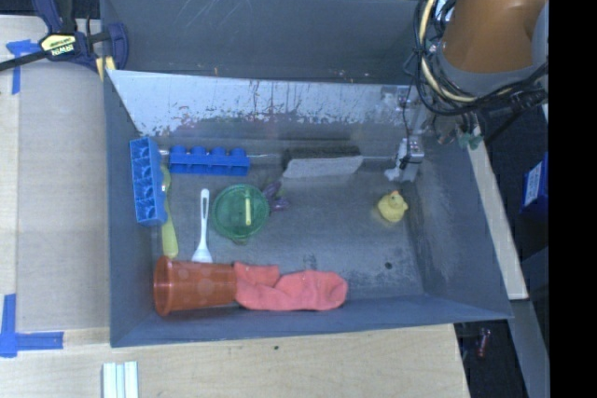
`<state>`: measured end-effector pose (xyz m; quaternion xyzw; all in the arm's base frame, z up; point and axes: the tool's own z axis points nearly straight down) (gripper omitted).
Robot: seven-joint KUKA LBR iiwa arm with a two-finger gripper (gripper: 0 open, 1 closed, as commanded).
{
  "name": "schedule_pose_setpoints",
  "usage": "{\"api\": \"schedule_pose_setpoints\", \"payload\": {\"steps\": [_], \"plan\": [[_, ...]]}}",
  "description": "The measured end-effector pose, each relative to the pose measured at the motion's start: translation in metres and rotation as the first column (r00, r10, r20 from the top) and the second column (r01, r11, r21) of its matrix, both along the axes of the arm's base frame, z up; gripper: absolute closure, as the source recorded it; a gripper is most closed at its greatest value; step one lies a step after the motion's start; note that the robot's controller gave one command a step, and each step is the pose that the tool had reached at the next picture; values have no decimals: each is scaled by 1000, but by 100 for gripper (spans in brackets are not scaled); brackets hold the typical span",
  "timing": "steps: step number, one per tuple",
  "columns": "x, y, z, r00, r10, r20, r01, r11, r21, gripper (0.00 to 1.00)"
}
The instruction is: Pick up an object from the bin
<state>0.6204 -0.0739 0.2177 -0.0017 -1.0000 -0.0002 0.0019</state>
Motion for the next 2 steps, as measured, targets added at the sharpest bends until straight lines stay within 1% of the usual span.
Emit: {"api": "schedule_pose_setpoints", "payload": {"steps": [1,2], "plan": [[1,1,5,1000,3,8,-3,1000,-1,0],[6,66,-61,998,59,2,-59,998,3,0]]}}
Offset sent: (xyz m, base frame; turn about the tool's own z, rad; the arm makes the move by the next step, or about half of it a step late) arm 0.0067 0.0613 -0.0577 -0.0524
